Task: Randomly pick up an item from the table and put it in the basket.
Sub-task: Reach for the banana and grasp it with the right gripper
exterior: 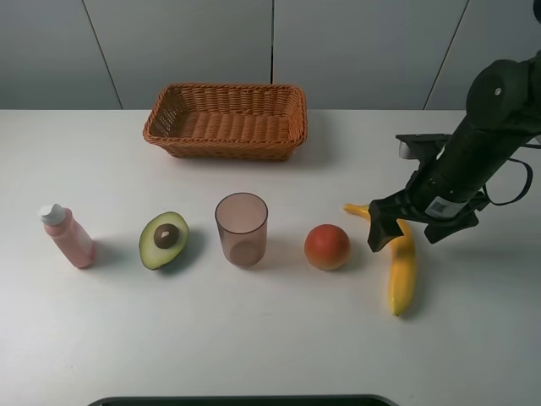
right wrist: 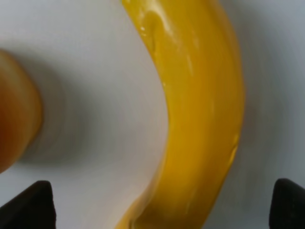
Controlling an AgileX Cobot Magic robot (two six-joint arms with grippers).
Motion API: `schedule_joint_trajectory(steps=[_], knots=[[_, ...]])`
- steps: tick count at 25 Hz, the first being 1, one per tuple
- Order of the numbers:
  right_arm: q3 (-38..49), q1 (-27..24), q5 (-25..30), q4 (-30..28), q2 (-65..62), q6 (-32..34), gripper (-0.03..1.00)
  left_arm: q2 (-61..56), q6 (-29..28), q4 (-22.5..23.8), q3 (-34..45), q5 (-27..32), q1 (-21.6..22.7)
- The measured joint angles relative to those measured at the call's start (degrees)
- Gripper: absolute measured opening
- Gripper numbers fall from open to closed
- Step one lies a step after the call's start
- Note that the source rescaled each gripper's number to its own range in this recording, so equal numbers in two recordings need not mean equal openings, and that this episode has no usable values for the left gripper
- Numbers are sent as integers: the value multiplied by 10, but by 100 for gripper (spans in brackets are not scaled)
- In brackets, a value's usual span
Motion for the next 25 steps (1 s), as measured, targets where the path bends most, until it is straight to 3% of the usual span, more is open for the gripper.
schedule_joint_trajectory(steps=[13,15,16,18,19,21,25], knots=[[0,0,-46,0,52,-2,94,0,-1,0,0,0,0],[0,0,-47,0,52,-2,90,0,-1,0,0,0,0],[0,0,-47,0,52,-2,84,0,-1,0,0,0,0],[0,0,-48,0,52,-2,58,0,-1,0,0,0,0],[0,0,-48,0,52,-1,34,0,-1,0,0,0,0],[0,0,-49,0,52,0,0,0,-1,0,0,0,0],[0,0,-49,0,52,4,1,0,-1,0,0,0,0]])
